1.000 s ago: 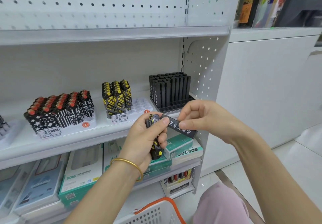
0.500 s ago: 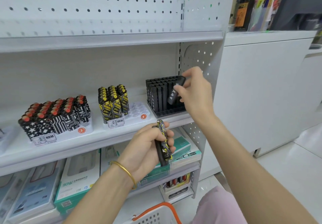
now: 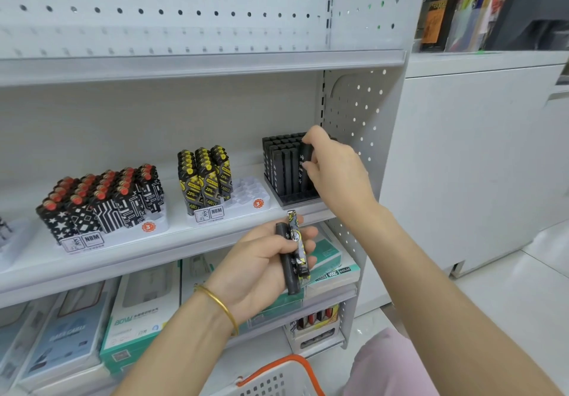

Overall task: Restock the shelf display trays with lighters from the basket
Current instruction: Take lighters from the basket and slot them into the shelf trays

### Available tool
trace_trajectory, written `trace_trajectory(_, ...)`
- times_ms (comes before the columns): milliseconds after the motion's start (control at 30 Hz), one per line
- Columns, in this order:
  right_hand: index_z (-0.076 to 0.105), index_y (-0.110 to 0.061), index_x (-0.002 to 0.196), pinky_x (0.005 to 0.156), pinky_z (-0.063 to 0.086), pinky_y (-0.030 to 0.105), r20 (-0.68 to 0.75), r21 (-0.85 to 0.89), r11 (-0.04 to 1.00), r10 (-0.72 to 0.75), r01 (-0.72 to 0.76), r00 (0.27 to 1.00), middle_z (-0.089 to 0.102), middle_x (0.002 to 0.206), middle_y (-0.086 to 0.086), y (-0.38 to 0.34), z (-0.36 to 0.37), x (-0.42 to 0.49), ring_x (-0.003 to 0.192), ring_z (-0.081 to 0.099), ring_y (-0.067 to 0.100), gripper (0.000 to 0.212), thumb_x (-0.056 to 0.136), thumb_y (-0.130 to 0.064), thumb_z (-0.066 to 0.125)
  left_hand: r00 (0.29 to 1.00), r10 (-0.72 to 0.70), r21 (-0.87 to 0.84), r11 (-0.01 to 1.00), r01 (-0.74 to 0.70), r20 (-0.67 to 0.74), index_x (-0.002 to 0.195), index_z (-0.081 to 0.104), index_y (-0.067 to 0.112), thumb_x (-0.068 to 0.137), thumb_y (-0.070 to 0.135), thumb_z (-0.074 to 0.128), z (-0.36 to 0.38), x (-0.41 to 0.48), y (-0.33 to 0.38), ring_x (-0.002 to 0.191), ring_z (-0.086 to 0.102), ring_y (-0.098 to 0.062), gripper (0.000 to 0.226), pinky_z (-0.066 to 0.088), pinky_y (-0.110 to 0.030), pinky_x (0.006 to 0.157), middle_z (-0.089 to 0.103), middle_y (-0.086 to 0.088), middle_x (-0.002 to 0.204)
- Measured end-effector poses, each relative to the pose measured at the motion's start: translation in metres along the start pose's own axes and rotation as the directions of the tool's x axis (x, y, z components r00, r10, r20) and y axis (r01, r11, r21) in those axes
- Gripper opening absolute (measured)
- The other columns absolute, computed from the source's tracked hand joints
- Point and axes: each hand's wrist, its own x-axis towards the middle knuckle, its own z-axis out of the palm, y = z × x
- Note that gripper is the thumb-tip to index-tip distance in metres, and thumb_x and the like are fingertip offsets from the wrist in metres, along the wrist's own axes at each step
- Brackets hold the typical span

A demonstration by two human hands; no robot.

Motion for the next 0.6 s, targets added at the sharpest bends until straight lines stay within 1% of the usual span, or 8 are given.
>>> trace_trajectory(100, 0.046, -0.007, 0.11, 0.067, 0.049, 0.044, -0.015, -0.065, 0.998, -0.011, 0.01, 1.0, 0.059, 0.086, 0.013, -0.002, 0.0, 0.003, 0.078, 0.055, 0.037, 0.025, 0.086, 0.002, 0.048, 1.0, 0.004, 0.006, 1.0, -0.004, 0.017, 0.102, 0.057, -0.001, 0.088, -0.015, 0.035, -0.001, -0.002, 0.0, 0.064, 0.062, -0.016, 0.029, 0.055, -0.027, 0.058, 0.069, -0.012, 0.085)
trace_trajectory(167, 0.047, -0.006, 0.109, 0.067, 0.049, 0.043, -0.02, -0.094, 0.995, -0.019, 0.017, 1.0, 0.058, 0.087, 0.012, -0.002, 0.0, 0.003, 0.078, 0.055, 0.037, 0.024, 0.086, 0.001, 0.049, 1.0, 0.014, -0.005, 1.0, -0.014, 0.025, 0.102, 0.057, 0.0, 0.085, -0.013, 0.04, -0.001, -0.003, 0.0, 0.066, 0.063, -0.014, 0.027, 0.056, -0.027, 0.06, 0.069, -0.012, 0.087)
trace_trajectory(267, 0.05, -0.007, 0.111, 0.068, 0.049, 0.042, 0.003, -0.045, 0.998, -0.036, 0.036, 0.999, 0.059, 0.089, 0.012, -0.004, -0.001, 0.003, 0.082, 0.055, 0.036, 0.022, 0.09, -0.006, 0.049, 0.999, 0.04, -0.012, 0.999, -0.039, 0.021, 0.102, 0.058, 0.0, 0.074, -0.004, 0.05, 0.001, -0.005, 0.001, 0.067, 0.064, -0.014, 0.03, 0.056, -0.025, 0.06, 0.069, -0.012, 0.085)
trace_trajectory(300, 0.052, -0.008, 0.114, 0.07, 0.049, 0.042, 0.014, -0.022, 0.999, -0.027, 0.027, 1.0, 0.06, 0.091, 0.012, -0.004, -0.002, 0.004, 0.084, 0.056, 0.035, 0.023, 0.091, -0.008, 0.049, 0.999, 0.047, -0.007, 0.999, -0.047, 0.011, 0.101, 0.058, 0.001, 0.074, -0.002, 0.051, 0.002, -0.006, 0.001, 0.066, 0.065, -0.014, 0.028, 0.056, -0.025, 0.06, 0.07, -0.011, 0.084)
trace_trajectory(400, 0.053, -0.012, 0.122, 0.078, 0.048, 0.041, 0.037, 0.054, 0.998, 0.037, -0.039, 0.999, 0.062, 0.1, 0.012, -0.002, -0.004, 0.005, 0.093, 0.056, 0.031, 0.03, 0.093, -0.01, 0.048, 0.997, 0.072, 0.021, 0.997, -0.071, -0.042, 0.098, 0.056, 0.002, 0.087, -0.005, 0.046, 0.003, -0.009, 0.004, 0.063, 0.066, -0.012, 0.016, 0.055, -0.023, 0.055, 0.07, -0.01, 0.079)
trace_trajectory(467, 0.052, -0.014, 0.124, 0.08, 0.048, 0.041, 0.044, 0.091, 0.994, 0.061, -0.065, 0.997, 0.063, 0.103, 0.012, 0.0, -0.005, 0.004, 0.096, 0.057, 0.031, 0.033, 0.092, -0.008, 0.047, 0.994, 0.089, 0.036, 0.996, -0.087, -0.061, 0.098, 0.054, 0.001, 0.091, -0.003, 0.044, 0.004, -0.01, 0.006, 0.062, 0.066, -0.012, 0.013, 0.054, -0.023, 0.052, 0.069, -0.011, 0.077)
trace_trajectory(533, 0.052, -0.016, 0.125, 0.079, 0.049, 0.04, 0.051, 0.072, 0.995, 0.066, -0.069, 0.997, 0.064, 0.105, 0.01, 0.002, -0.006, 0.003, 0.097, 0.057, 0.031, 0.034, 0.092, -0.007, 0.045, 0.992, 0.109, 0.051, 0.993, -0.105, -0.071, 0.102, 0.052, 0.0, 0.093, 0.0, 0.043, 0.006, -0.012, 0.007, 0.061, 0.066, -0.012, 0.012, 0.053, -0.023, 0.051, 0.07, -0.011, 0.075)
trace_trajectory(600, 0.051, -0.018, 0.126, 0.079, 0.048, 0.039, 0.063, 0.014, 0.998, 0.058, -0.059, 0.996, 0.063, 0.107, 0.008, 0.003, -0.009, 0.003, 0.1, 0.056, 0.031, 0.036, 0.092, -0.008, 0.044, 0.988, 0.124, 0.074, 0.99, -0.117, -0.088, 0.102, 0.051, 0.0, 0.095, 0.003, 0.042, 0.008, -0.012, 0.008, 0.059, 0.066, -0.011, 0.012, 0.052, -0.022, 0.05, 0.07, -0.009, 0.072)
